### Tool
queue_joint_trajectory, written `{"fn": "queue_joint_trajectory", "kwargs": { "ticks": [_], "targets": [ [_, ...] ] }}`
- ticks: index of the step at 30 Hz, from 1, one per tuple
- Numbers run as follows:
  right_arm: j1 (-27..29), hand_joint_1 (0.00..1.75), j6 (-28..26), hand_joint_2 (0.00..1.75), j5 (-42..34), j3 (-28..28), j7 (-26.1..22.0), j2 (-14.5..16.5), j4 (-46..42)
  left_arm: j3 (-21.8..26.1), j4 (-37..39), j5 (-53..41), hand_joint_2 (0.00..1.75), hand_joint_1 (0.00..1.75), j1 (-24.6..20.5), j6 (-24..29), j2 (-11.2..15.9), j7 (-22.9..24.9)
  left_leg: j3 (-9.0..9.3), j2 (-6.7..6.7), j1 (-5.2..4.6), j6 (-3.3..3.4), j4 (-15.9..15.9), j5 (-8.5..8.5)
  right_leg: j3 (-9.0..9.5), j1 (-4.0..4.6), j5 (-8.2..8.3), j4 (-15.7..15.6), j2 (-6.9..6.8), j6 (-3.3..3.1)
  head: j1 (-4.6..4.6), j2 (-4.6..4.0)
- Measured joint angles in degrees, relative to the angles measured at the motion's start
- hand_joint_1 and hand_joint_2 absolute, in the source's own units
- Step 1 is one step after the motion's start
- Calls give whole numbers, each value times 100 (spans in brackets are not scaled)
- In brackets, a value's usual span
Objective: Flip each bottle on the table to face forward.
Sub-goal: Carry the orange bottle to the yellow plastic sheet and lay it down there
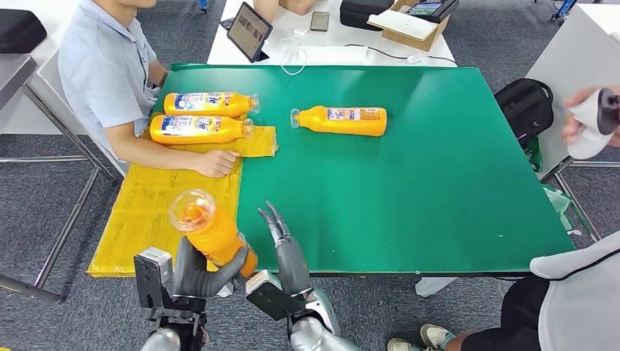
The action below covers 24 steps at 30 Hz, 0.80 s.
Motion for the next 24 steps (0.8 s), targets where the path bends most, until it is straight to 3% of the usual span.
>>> {"fn": "queue_joint_trajectory", "kwargs": {
  "ticks": [4, 11, 21, 24],
  "targets": [
    [391, 0, -395, 0, -48, -370, -5, -168, -589, 516, -55, -414, 175, 175, -26, -24, 244, 98, -1, 3, 0, 0, -1, 0, -3, 0, 0, 0, 1, -1, 0, 0],
    [697, 0, -426, 0, 323, -1263, -5, -209, -1147, 1080, -73, -1467, 175, 175, -103, 47, 500, 29, -1, 1, 0, 0, 0, 1, 0, -1, 0, 0, 0, -1, 0, 0],
    [818, 0, -431, 0, 458, -2088, -6, -129, -1383, 1328, 216, -2340, 175, 175, -470, 50, 635, 220, -1, 2, 0, 0, 1, 1, -2, 0, 1, 0, 1, 0, -1, 0],
    [817, 0, -429, 0, 252, -2108, -6, -126, -1385, 1329, 607, -3234, 175, 175, -731, 259, 648, 323, -1, -3, 0, 0, 1, 2, 0, 0, 2, 0, -1, 0, 1, 0]
  ]
}}
